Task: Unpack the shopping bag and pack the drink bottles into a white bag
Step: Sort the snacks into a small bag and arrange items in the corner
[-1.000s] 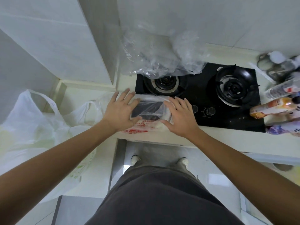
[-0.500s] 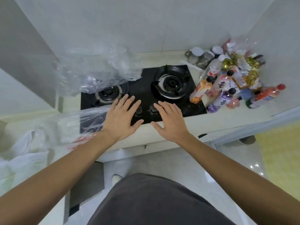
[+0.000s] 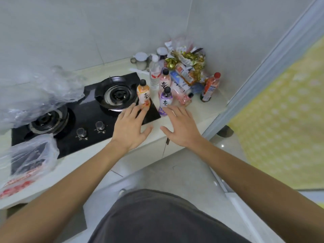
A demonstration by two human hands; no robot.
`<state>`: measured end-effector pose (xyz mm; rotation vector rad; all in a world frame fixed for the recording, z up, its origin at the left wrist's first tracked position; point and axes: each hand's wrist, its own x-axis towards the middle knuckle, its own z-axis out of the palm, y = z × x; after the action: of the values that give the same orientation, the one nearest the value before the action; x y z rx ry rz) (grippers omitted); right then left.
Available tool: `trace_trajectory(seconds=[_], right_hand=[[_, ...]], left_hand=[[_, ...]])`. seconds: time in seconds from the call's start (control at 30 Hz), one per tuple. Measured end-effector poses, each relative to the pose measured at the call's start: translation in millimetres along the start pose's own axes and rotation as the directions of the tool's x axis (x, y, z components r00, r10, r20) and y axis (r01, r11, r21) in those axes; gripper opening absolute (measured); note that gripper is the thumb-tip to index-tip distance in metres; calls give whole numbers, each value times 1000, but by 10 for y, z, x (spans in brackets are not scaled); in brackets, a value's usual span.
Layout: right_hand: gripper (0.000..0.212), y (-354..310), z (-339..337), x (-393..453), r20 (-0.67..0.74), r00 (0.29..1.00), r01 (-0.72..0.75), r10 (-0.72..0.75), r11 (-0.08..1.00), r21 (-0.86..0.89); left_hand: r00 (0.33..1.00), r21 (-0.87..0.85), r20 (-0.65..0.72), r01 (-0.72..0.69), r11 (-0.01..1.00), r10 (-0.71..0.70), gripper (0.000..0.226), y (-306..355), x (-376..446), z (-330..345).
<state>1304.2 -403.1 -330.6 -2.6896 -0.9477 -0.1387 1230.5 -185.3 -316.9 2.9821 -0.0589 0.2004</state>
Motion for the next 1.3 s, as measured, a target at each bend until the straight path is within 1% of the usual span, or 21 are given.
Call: trace_trajectory(seconds=[0.13,0.33,0.5,0.63,0.7,0.8,0.93,1.03,1.17,1.3], right_hand=[[69,415,-78,-112,-17,997,-80,80,997,-16],[70,913,-82,-99,8,988,-152,152,988,-3],[67,1360,-84,107,18,983,-182,182,983,-21],[67,1734,-81,402,79,975,-205,208,978,-48],[65,1861,-88,565,79,975,-202,205,978,-51],[58,2024,-104,839,22,988,-152,152,988,-17],[59,2243,-129,1294,-10,992,-123,123,992,6],[58,2405,-204,1634,-24,993,-111,112,994,25],[58,2751,-269,2114,-11,995,-98,98,995,-21],[56,3186,-226,2623,-1,996,-88,88,996,11]], left_hand=[[999,-23,34,-42,999,42,74,349,298,119],[994,-39,73,-73,997,75,75,584,780,315],[996,-63,47,-74,995,77,68,682,1259,534],[996,-82,23,-87,993,89,63,756,1639,627],[996,-99,28,-79,992,82,62,767,1815,654],[997,-109,30,-70,992,74,64,752,2096,676],[997,-122,25,-70,990,74,64,738,2532,636],[997,-96,29,-69,993,72,65,750,2879,616],[998,-66,48,-45,997,49,66,749,3409,669],[997,-23,72,-24,999,26,62,792,3959,771]])
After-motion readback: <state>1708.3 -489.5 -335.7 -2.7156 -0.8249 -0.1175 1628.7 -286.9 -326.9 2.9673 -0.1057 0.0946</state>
